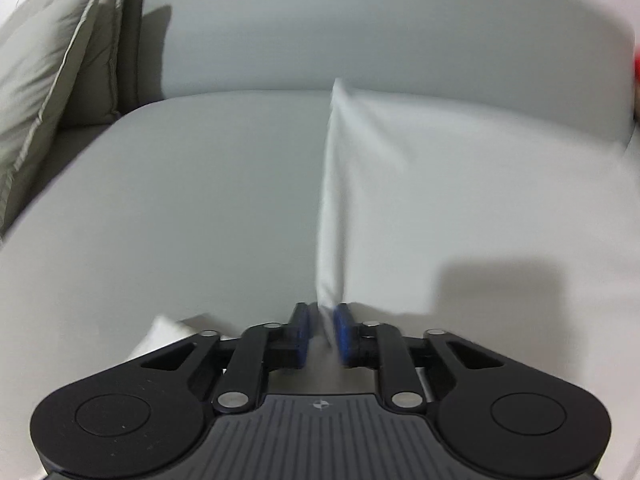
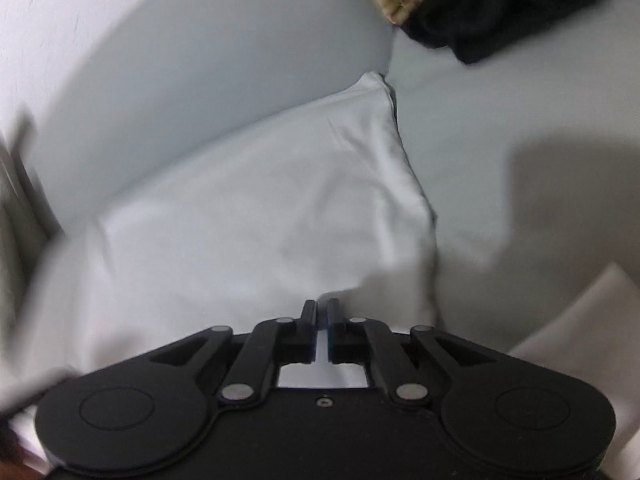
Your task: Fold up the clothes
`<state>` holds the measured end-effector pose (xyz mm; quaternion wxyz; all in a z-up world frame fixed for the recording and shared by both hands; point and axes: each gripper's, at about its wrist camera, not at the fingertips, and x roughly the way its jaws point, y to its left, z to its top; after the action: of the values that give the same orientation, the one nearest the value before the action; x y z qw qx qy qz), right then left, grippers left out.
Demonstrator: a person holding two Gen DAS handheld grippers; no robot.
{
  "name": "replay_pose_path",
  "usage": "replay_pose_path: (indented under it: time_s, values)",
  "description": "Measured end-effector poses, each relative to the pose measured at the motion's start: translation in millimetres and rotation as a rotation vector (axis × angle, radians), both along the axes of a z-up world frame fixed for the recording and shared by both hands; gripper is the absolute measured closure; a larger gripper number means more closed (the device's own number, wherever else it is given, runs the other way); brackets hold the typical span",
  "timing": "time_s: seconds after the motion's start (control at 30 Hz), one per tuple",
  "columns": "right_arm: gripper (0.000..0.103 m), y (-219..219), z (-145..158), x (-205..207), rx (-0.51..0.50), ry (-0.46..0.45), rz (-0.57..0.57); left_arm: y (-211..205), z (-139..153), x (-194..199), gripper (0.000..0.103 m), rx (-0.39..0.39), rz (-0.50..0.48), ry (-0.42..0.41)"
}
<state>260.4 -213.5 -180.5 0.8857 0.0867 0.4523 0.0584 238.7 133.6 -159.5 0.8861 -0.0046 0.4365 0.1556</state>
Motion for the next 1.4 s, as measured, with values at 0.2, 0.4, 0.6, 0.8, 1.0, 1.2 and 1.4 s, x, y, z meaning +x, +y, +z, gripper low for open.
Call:
replay_pose_path:
  time_s: [0.2, 0.4, 0.6, 0.8, 1.0, 1.2, 1.4]
  values:
    - [0.103, -15.8, 10.7, -9.7, -0.147, -0.025, -0.146, 12.0, 2.8, -9.6, 0.083, 0.171, 0.121, 0.035]
    - [0.084, -18.8, 39.7, -34.7, 0.035, -0.043, -0.139, 12.9, 34.5, -39.5, 0.083, -0.046, 0.068, -0.11]
    - [0.086, -17.1, 6.7, -32.8, 0.202, 0.055, -0.021, -5.1, 12.0, -29.7, 0.077, -0.03, -0.018, 0.022]
    - [0.099, -35.7, 25.6, -63.1, -0.025, 0.058, -0.108, -6.2, 27.5, -55.8, 0.084, 0.182, 0.061, 0.134]
    - [0.084, -47.2, 107.5, -138.5, 0.034, -0.072, -0.012, -8.2, 95.5, -139.7, 0.081, -0.013, -0.014, -0.073]
    - [0.066, -42.8, 149.9, -204.7, 0.087, -0.108, 0.096, -35.9, 132.4, -191.7, 0.069, -0.12, -0.19, -0.155]
    - [0.066, -40.1, 126.2, -226.7, 0.137, -0.074, 0.096, -64.1, 112.6, -209.4, 0.067, -0.142, -0.256, -0.099]
